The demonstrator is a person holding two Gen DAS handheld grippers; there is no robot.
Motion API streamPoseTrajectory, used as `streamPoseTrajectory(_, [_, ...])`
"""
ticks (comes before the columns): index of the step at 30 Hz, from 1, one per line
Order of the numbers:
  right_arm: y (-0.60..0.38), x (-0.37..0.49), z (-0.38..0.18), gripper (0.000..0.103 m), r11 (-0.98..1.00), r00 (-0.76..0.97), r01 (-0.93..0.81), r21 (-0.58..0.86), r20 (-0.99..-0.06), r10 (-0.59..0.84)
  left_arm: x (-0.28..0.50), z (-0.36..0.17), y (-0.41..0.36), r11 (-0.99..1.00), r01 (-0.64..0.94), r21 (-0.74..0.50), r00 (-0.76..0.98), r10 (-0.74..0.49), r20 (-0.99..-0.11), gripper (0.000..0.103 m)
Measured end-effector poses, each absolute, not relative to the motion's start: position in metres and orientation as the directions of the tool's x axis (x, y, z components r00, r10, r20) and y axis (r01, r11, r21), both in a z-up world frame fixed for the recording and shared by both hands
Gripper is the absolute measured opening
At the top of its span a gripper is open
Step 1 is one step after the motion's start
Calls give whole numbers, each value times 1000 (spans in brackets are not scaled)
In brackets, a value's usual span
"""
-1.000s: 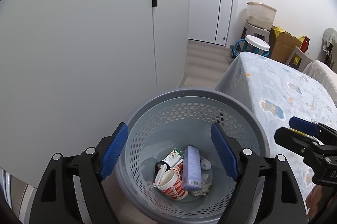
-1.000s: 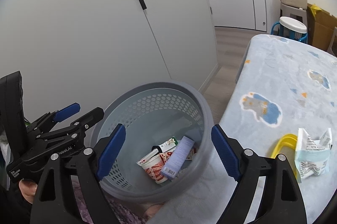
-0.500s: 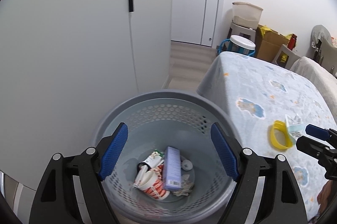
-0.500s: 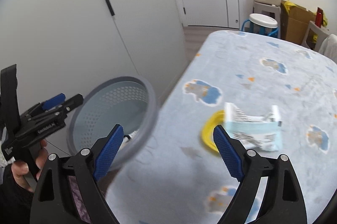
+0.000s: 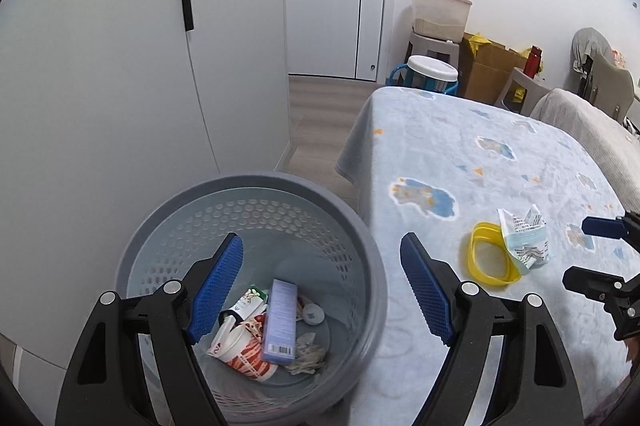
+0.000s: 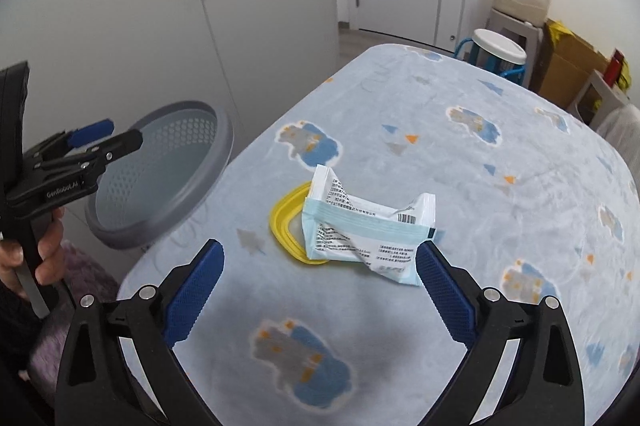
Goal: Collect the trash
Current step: 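Move both tools back over the table toward the tissue packet and yellow lid, then grasp the white-blue tissue packet with the right gripper and lift it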
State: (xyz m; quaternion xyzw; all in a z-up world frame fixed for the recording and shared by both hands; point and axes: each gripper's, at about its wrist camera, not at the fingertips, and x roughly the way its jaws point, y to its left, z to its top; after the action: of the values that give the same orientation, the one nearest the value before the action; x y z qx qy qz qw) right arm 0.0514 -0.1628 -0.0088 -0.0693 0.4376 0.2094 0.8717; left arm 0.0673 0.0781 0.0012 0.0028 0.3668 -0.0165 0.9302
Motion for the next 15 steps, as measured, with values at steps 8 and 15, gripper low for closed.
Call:
streamPoseTrajectory(8, [-170, 77, -25, 95, 812, 453, -583, 7, -827, 332, 81, -7, 63, 1000, 19, -17, 695, -25, -718, 78])
streamPoseTrajectory(15, [-169, 88, -35, 95, 735, 442, -674, -77, -839, 318, 91, -14, 52, 999, 4, -37, 667, -30, -745, 78])
